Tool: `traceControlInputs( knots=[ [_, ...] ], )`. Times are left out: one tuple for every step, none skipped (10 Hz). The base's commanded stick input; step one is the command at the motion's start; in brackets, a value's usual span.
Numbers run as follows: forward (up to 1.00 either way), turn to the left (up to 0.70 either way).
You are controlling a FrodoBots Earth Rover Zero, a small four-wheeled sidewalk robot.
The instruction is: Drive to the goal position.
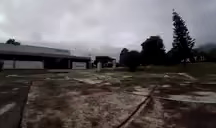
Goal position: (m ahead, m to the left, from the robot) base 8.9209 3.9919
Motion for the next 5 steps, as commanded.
traceControlInputs(
  knots=[
    [0.7,0.0],
    [0.7,0.0],
    [0.7,0.0],
    [0.7,0.0],
    [0.7,0.0]
  ],
)
